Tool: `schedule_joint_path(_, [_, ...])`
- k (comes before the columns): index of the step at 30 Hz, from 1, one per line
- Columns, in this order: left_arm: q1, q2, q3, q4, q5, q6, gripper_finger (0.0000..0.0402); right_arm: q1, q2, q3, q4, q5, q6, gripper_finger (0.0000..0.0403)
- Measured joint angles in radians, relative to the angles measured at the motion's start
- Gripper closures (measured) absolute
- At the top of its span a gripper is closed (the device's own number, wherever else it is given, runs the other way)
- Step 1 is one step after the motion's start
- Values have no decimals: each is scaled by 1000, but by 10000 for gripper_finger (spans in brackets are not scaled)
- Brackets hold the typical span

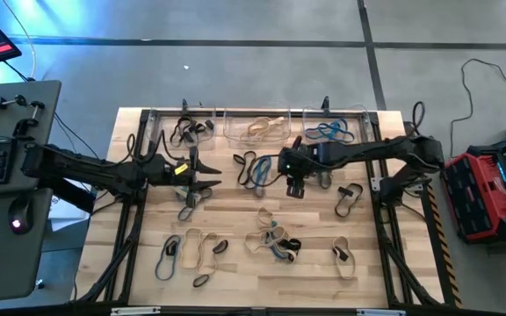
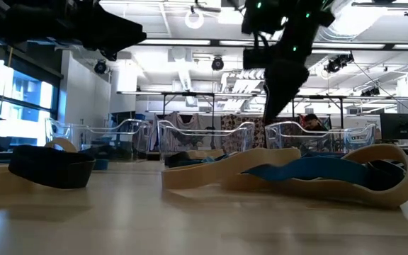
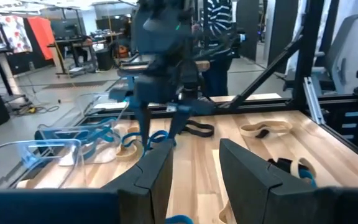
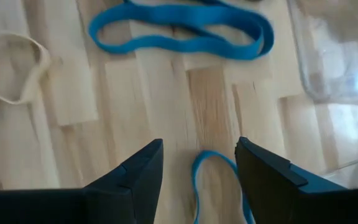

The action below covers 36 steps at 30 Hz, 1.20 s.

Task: Sort rubber bands into baskets
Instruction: Put the blue rubber band into the right transparent bin

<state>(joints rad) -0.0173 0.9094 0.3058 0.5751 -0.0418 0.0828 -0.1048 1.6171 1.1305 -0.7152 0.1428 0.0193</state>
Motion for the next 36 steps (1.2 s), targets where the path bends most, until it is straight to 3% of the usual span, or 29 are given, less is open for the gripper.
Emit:
schedule_joint_path(3, [-12,0,0,0,0,0,280,-29,42,0,-12,-43,-3,205])
schedule_joint_path(11, [-20,1,0,-2,-9,0,280,-81,143,0,-37,-38,-99,163])
schedule_joint_path(22, [-20,1,0,-9,-15,-1,280,-117,235,0,-51,-3,-206,165])
schedule_joint_path(27, [-20,1,0,-10,-15,-1,280,-118,243,2,-52,-13,-204,223])
schedule_joint_path(33, [-20,1,0,-11,-15,-1,280,-109,242,19,-84,7,-132,378])
schedule_joint_path(36, [-20,1,0,-13,-15,-1,280,-76,240,55,-107,50,-120,386])
